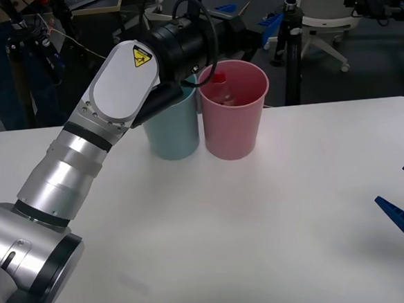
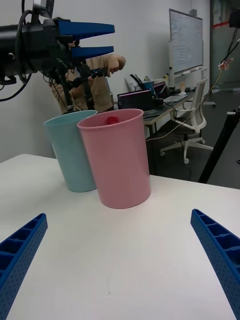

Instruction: Grasp the object on the table and drop it into the matching bin: aluminum can to the light blue bin, PET bottle to the pink bin.

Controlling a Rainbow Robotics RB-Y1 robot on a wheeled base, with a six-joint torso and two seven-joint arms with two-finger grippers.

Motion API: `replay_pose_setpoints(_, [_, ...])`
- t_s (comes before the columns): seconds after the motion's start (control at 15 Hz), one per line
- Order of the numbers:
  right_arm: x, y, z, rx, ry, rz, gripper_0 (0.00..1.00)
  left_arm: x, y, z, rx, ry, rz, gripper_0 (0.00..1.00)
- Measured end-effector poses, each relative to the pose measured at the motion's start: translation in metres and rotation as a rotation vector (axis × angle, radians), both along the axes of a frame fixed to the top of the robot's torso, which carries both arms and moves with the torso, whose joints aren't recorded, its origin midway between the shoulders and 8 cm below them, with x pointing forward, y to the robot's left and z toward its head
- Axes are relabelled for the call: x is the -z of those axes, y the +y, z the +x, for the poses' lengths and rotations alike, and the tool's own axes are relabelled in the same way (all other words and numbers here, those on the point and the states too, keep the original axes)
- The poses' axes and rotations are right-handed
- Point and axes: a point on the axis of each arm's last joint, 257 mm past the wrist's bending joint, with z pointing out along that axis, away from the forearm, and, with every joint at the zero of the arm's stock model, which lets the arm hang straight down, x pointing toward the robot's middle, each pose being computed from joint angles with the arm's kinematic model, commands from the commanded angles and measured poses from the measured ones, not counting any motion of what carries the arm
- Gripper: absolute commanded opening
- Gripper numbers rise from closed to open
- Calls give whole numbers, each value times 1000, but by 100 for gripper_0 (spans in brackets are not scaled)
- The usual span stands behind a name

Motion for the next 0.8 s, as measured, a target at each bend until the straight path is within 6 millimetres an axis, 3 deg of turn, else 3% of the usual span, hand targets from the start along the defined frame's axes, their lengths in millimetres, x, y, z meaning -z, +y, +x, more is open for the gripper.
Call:
replay_pose_setpoints(0.47, [0, 0, 0, 0, 0, 0, 100, -1, 2, -1, 6, -5, 3, 100])
replay_pose_setpoints(0.8, [0, 0, 0, 0, 0, 0, 100, -3, 26, -15, 82, 5, 75, 100])
